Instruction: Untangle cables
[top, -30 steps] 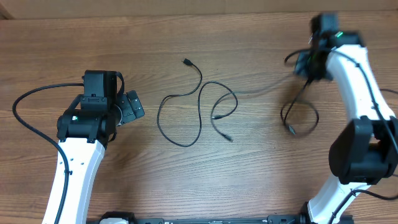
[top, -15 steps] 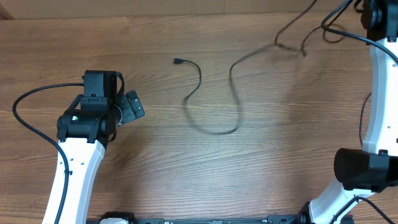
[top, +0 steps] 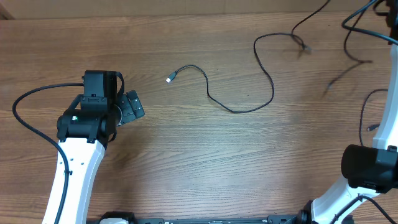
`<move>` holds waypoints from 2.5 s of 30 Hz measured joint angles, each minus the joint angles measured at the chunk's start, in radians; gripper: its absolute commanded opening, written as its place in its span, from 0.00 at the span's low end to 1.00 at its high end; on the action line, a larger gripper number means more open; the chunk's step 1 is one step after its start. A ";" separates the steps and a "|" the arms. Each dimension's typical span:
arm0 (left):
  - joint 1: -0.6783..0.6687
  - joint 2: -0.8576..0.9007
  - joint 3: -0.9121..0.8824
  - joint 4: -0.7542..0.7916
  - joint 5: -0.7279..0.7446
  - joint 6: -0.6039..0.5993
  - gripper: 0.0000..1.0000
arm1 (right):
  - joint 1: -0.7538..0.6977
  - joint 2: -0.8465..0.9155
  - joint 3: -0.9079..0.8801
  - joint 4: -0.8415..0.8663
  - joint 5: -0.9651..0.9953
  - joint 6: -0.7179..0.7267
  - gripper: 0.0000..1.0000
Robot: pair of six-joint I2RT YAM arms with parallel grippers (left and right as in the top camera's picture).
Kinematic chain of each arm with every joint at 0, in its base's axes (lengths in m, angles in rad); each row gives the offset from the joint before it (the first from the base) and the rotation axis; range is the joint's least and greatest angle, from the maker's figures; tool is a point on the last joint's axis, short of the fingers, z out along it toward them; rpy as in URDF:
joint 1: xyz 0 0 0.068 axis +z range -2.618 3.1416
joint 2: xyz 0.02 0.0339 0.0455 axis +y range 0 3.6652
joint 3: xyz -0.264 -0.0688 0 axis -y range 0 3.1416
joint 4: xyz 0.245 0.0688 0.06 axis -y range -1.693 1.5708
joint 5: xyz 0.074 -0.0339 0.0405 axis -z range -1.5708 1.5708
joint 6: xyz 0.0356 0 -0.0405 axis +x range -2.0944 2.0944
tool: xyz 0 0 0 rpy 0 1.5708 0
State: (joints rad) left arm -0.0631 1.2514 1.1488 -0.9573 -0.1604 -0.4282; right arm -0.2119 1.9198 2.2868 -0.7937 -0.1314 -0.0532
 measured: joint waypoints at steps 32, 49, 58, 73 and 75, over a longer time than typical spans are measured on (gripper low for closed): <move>0.000 0.000 0.000 0.000 0.000 0.000 1.00 | 0.030 -0.253 0.003 -0.476 -0.297 0.166 0.04; 0.000 0.000 0.000 0.000 0.000 0.000 1.00 | 0.050 -0.311 0.000 -0.645 -0.363 0.177 0.04; 0.000 0.000 0.000 0.000 0.000 0.000 1.00 | 0.330 -0.311 -0.001 -0.768 -0.386 0.180 0.04; 0.000 0.000 0.000 0.000 0.000 0.000 1.00 | 0.572 -0.311 -0.001 -0.666 -0.241 0.197 0.04; 0.000 0.000 0.000 -0.001 0.000 0.000 0.99 | 0.556 -0.311 -0.002 -0.628 -0.129 0.198 0.04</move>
State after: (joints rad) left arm -0.0631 1.2514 1.1488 -0.9581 -0.1604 -0.4282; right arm 0.3439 1.6093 2.2848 -1.4216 -0.2600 0.1452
